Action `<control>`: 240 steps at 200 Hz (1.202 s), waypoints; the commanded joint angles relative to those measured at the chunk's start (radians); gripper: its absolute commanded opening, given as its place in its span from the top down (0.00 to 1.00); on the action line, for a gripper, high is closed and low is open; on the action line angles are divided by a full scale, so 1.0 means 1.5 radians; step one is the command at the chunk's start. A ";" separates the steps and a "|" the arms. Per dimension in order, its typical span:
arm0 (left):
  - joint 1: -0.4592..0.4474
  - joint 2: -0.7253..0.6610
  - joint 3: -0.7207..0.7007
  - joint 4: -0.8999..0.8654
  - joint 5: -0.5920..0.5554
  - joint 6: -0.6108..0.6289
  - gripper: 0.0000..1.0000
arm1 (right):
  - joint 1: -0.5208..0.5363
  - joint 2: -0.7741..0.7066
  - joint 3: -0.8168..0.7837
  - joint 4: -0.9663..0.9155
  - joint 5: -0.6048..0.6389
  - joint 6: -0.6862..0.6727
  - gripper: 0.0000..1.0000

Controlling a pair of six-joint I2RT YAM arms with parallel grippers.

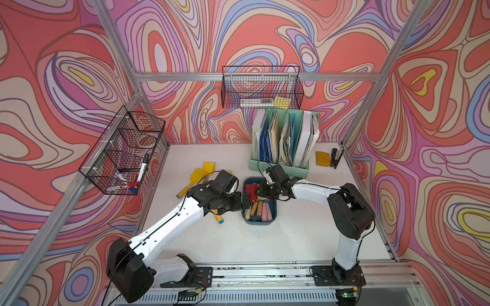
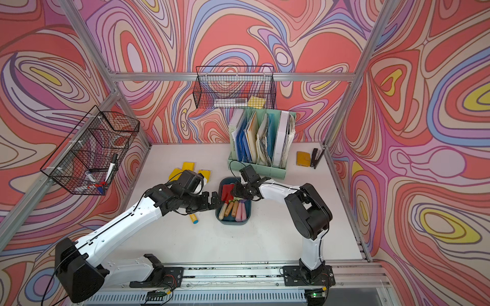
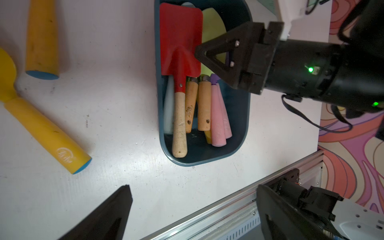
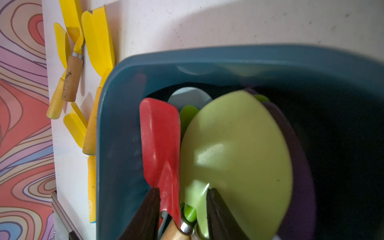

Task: Put the shovel into the storage box
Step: Place the shovel in the storage box, then pick up the shovel from the center of the board.

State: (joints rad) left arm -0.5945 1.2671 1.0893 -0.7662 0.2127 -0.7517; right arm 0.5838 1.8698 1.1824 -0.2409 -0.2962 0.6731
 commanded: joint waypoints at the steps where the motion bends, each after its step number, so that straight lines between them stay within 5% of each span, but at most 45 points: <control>1: 0.044 0.022 0.011 -0.047 -0.019 0.028 0.01 | -0.001 -0.036 0.007 -0.033 0.011 -0.006 0.60; 101: 0.119 0.224 0.122 -0.116 -0.113 0.144 0.04 | -0.001 -0.113 0.008 -0.072 0.020 -0.014 0.62; 193: 0.182 0.379 0.192 -0.099 -0.077 0.196 0.21 | 0.000 -0.107 0.010 -0.082 0.025 -0.017 0.72; 240: 0.198 0.424 0.231 -0.102 -0.096 0.217 0.21 | 0.000 -0.104 0.013 -0.087 0.030 -0.022 0.74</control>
State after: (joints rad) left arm -0.3080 1.8771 1.3861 -0.9024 0.0841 -0.4625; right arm 0.5838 1.7157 1.1824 -0.3592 -0.2691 0.6548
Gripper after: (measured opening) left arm 0.790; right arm 0.267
